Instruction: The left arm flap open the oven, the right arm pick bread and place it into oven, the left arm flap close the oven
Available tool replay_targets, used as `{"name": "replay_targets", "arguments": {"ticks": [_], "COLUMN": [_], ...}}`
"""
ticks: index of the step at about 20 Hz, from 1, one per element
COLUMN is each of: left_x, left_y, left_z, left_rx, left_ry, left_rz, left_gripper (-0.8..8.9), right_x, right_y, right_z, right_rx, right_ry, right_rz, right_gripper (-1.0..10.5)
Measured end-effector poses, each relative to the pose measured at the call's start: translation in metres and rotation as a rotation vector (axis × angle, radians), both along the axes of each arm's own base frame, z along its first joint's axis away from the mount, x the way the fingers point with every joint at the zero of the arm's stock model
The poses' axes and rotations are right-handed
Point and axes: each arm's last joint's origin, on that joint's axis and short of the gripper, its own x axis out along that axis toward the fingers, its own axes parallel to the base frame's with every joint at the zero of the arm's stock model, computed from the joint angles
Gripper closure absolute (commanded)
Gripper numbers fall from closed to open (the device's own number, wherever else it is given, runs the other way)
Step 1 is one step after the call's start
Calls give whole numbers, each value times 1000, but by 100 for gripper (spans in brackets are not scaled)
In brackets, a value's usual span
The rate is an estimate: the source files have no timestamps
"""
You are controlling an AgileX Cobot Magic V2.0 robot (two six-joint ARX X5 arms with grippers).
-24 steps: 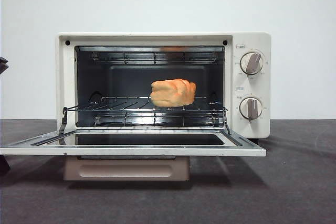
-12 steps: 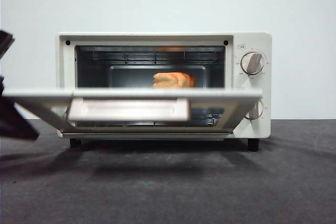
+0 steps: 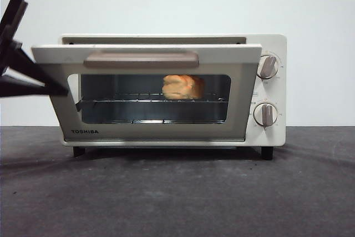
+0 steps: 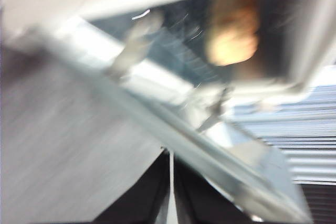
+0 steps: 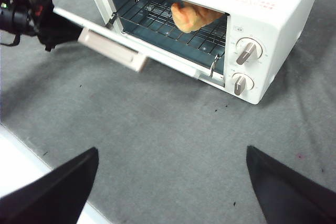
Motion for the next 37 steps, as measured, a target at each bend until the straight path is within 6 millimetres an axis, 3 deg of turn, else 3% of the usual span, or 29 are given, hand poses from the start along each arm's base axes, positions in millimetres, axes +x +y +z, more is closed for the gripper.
{"name": "replay_targets", "arguments": {"ticks": [13,22,31,37], "left_x": [10,6,-21,-54], "left_y": [-1,-2,-2,0], "left_z": [24,31,77,105], "left_rx": [-124,-159,-144,-26], "left_ry": [-110,-129,-297,-383], "left_rz": [103,-8,-41,-48], "left_gripper": [798,798,798,798], "right_x": [0,0,1,2], "right_y": [0,0,1,2], "right_z": [0,0,3,5], "right_rx": [0,3,29,43], "right_ry": [0,-3,-24,-37], "right_rz": [0,0,13,20], "right_gripper": [497,497,497,497]}}
